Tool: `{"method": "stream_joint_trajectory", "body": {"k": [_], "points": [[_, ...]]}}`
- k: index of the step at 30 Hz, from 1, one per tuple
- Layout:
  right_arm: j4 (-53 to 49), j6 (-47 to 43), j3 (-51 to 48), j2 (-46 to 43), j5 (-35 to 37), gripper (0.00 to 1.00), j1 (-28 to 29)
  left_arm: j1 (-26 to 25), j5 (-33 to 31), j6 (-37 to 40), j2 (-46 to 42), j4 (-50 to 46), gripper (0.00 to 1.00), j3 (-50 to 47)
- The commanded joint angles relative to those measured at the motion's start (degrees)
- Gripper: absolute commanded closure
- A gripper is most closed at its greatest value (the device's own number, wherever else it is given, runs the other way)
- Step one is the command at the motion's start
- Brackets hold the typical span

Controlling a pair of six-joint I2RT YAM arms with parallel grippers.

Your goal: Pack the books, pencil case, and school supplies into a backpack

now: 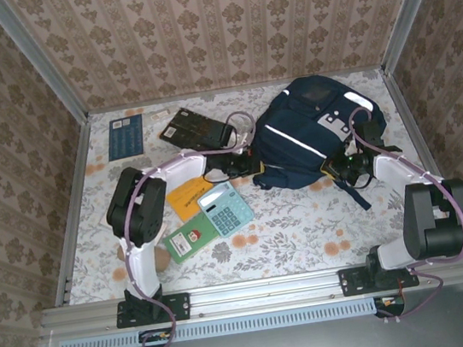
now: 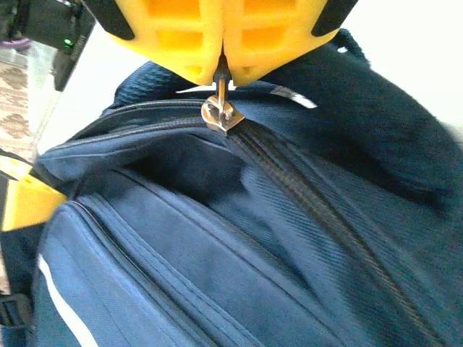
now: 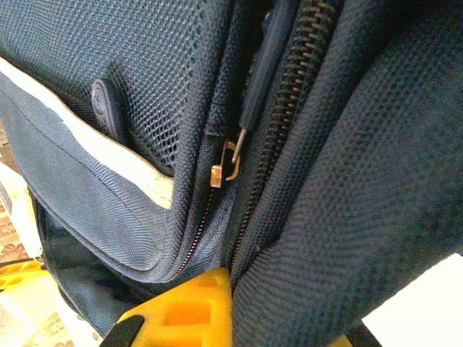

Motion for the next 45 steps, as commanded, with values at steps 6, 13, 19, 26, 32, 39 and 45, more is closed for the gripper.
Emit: {"method": "stream_joint_trajectory", "body": {"k": [6, 13, 19, 26, 32, 39, 45], "points": [[-3.0, -2.7, 6.5, -1.7, 7.6, 1.0, -1.7, 3.3, -19.0, 12.5, -1.4, -20.4, 1.0, 10.0], [-4.2, -4.5, 14.1, 4.2, 11.8, 1.0, -3.2, -1.3, -21.5, 16.3, -3.8, -20.1, 1.0, 10.2], [-5.9, -6.3, 23.6, 11.4, 12.1, 0.93, -3.6, -7.1, -19.7, 15.4, -4.5, -19.2, 1.0, 8.8], [-7.7, -5.5, 22.5, 8.1, 12.7, 0.54, -2.9, -10.3, -18.8, 11.9, -2.3, -14.9, 1.0, 8.9], [-9.2, -1.9, 11.6, -5.0, 12.7, 0.49, -0.6, -10.4, -16.2, 12.5, -1.7, -13.9, 1.0, 8.3], [-5.5, 4.4, -2.1, -15.5, 10.2, 0.48, 7.5, -11.1, -12.3, 12.7, -0.6, -13.0, 1.0, 7.1], [2.7, 8.6, -4.9, -10.5, 10.3, 0.46, 14.3, -11.6, -11.3, 12.4, 0.2, -12.2, 1.0, 6.3]]}}
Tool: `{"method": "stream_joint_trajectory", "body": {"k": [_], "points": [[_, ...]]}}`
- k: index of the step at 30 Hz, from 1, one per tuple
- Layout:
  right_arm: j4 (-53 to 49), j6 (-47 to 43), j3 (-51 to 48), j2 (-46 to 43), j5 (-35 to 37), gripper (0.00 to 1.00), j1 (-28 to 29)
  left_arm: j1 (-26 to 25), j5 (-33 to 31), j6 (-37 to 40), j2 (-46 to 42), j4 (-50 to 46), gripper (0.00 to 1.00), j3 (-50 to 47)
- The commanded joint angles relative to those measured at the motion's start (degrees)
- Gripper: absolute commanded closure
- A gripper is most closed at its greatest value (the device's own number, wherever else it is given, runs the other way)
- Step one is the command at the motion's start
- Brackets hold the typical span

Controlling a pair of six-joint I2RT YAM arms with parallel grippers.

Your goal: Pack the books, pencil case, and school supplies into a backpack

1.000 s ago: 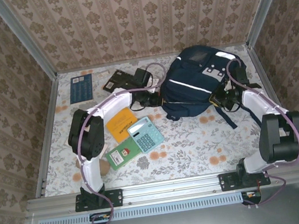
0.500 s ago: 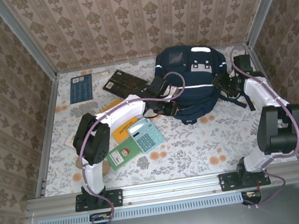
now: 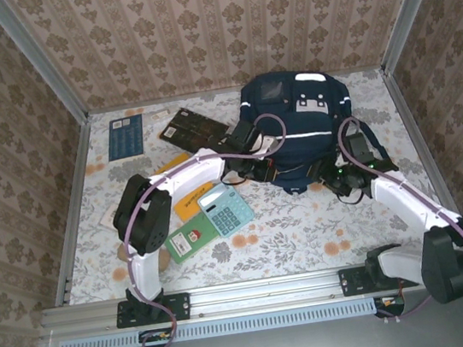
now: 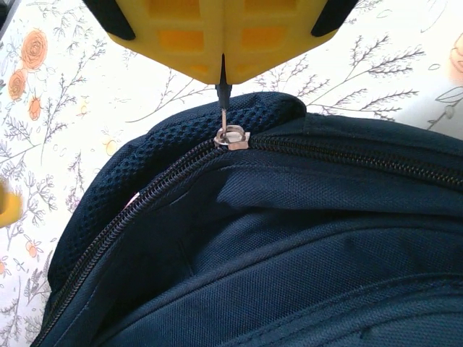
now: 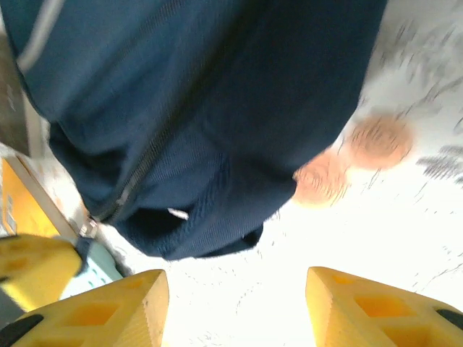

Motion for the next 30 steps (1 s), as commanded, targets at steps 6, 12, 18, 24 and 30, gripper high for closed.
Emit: {"method": "stream_joint_trajectory", "body": {"k": [6, 12, 18, 24, 30], "points": [[7.6, 3.6, 2.8, 6.6, 0.5, 0.46, 2.2, -1.4, 4.1, -1.7, 2.8, 1.0, 1.0, -0.6], [7.4, 2.9, 3.7, 8.6, 0.7, 0.46, 2.2, -2.4, 4.3, -2.6, 4.5, 1.6, 0.88, 0.4], [7.2, 2.6, 3.8, 8.5, 0.8, 0.46, 2.3, -3.2, 3.9, -3.1, 5.5, 1.9, 0.82, 0.7], [7.1, 2.5, 3.9, 8.4, 0.5, 0.46, 2.3, -3.6, 1.3, -4.1, 5.6, 2.1, 0.8, 0.5], [7.1, 2.3, 3.5, 8.0, 0.0, 0.46, 2.2, -3.6, -2.5, -6.6, 5.9, 3.3, 0.79, 1.3]]}}
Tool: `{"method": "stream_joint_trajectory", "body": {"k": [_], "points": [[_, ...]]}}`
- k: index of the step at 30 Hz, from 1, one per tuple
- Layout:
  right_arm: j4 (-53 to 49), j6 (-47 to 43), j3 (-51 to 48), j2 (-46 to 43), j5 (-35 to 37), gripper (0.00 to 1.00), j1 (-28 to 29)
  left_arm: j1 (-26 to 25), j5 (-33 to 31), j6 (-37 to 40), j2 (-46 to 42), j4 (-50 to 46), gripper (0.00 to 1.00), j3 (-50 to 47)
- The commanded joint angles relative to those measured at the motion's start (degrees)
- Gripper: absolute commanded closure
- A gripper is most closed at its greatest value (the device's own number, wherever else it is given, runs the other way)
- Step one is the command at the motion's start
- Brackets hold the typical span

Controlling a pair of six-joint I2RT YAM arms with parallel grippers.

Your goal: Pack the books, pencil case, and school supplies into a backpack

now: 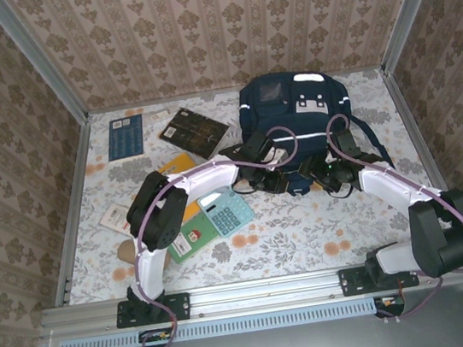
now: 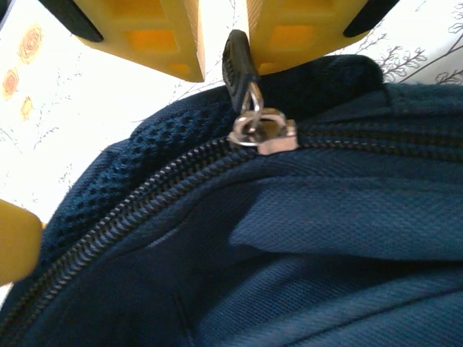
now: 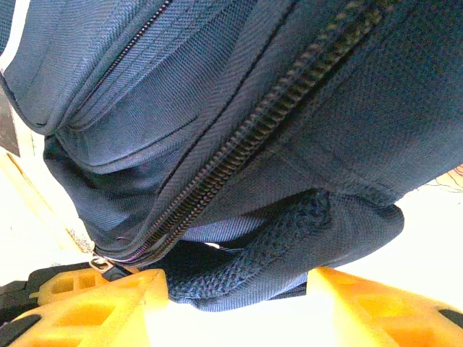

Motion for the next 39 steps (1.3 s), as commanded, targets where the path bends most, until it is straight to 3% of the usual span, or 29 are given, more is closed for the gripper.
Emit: {"method": "stream_joint_trajectory", "body": {"k": [1, 2, 6, 20, 28, 31, 34, 36, 39], "points": [[0.6, -0.5, 1.2, -0.5, -0.1, 0.46, 0.3, -0.1, -3.3, -2.2, 1.0, 0.8, 0.8, 1.8], [0.6, -0.5, 1.1, -0.6, -0.2, 0.46, 0.2, -0.1, -3.7, -2.5, 1.2, 0.6, 0.81, 2.1], [0.4, -0.4, 0.8, -1.5, 0.0, 0.47, 0.3, 0.1, -5.6, -3.0, 1.1, 0.1, 1.0, 2.6], [4.2, 5.5, 1.9, -2.2, -1.9, 0.45, 1.4, -0.2, -4.5, -0.8, -1.5, -1.8, 1.0, 2.4], [4.3, 8.1, 5.7, 5.3, -1.1, 0.47, 1.4, -1.5, -5.1, 1.1, -1.8, -4.1, 1.0, 3.4], [3.7, 8.1, 6.9, 6.9, 0.2, 0.58, 1.4, -1.7, -5.4, 1.8, -1.8, -4.9, 1.0, 3.9], [0.6, 6.9, 7.8, 6.9, 2.3, 0.88, 1.4, -1.5, -6.8, 2.3, -1.8, -6.5, 1.0, 4.5], [-1.1, 6.0, 7.7, 5.5, 4.0, 1.0, 1.2, -0.8, -8.2, 2.3, -1.6, -8.3, 1.0, 5.2], [-3.5, 4.7, 6.7, 1.7, 6.3, 1.0, 0.1, 1.1, -10.7, 2.5, -1.5, -11.1, 1.0, 6.0]]}}
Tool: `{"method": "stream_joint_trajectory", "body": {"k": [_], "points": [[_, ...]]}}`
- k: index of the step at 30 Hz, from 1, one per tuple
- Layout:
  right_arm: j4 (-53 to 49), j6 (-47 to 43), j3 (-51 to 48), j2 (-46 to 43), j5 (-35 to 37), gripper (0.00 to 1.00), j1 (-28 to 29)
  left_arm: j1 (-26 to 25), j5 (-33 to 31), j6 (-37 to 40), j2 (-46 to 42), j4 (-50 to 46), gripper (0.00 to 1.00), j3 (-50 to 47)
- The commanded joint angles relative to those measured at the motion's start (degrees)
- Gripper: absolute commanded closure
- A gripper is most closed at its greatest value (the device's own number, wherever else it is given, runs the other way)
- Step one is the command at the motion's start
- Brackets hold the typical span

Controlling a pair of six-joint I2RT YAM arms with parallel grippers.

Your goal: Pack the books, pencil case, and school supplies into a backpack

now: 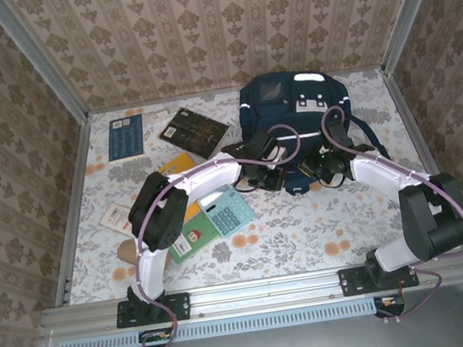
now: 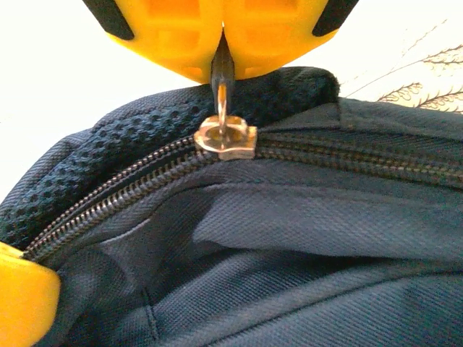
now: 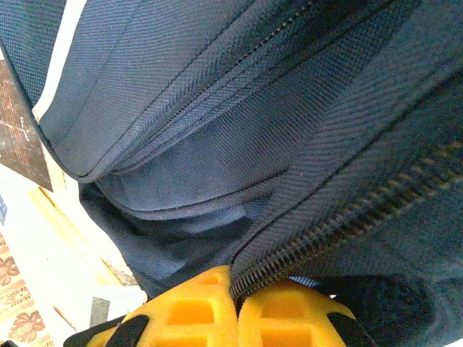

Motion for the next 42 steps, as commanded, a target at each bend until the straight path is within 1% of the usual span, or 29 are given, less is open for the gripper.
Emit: {"method": "stream_joint_trajectory", "body": {"k": [1, 4, 9, 12, 17, 22, 26, 31, 34, 36, 39, 41, 42], "points": [[-5.1, -2.2, 0.1, -5.5, 5.2, 1.0, -1.7, 2.6, -4.1, 1.4, -2.0, -6.1, 1.0, 2.3], [-5.9, -3.7, -1.6, -8.3, 4.4, 1.0, -4.1, 5.2, -5.7, 1.8, -1.8, -8.2, 1.0, 2.5], [-8.1, -7.8, -2.2, -10.4, 1.9, 1.0, -6.8, 8.9, -8.5, 3.3, 0.3, -11.7, 1.0, 5.4], [-9.8, -10.3, -1.8, -11.4, 1.2, 1.0, -8.1, 10.8, -10.0, 4.4, 2.7, -13.9, 1.0, 8.9], [-10.2, -14.1, -1.5, -13.1, -2.1, 1.0, -9.8, 13.9, -11.5, 6.5, 7.6, -15.8, 1.0, 15.1], [-11.9, -17.2, -0.4, -13.2, -5.3, 1.0, -10.3, 16.1, -14.0, 7.7, 14.1, -18.1, 1.0, 24.4], [-12.8, -18.6, -0.4, -14.2, -6.1, 1.0, -10.3, 17.7, -16.8, 6.4, 19.2, -19.8, 1.0, 31.5], [-13.2, -19.2, -0.9, -15.2, -5.9, 1.0, -10.6, 20.5, -21.3, 1.6, 24.9, -23.0, 1.0, 39.1], [-12.3, -19.0, -0.9, -14.5, -6.7, 1.0, -10.7, 21.5, -22.1, 0.1, 25.2, -22.5, 1.0, 38.9], [-11.5, -18.7, -0.6, -13.7, -7.5, 1.0, -10.7, 21.7, -24.1, -0.4, 24.7, -22.2, 1.0, 38.3], [-10.8, -18.6, 0.3, -12.4, -8.0, 1.0, -10.6, 22.0, -20.5, 0.4, 22.3, -18.5, 1.0, 34.9], [-10.7, -18.8, 1.1, -11.8, -8.3, 1.0, -10.6, 21.9, -16.8, 1.4, 19.7, -15.1, 1.0, 31.5], [-10.5, -18.9, 1.4, -11.6, -8.5, 0.98, -10.6, 21.8, -15.2, 1.7, 18.3, -14.0, 0.93, 30.2]]}}
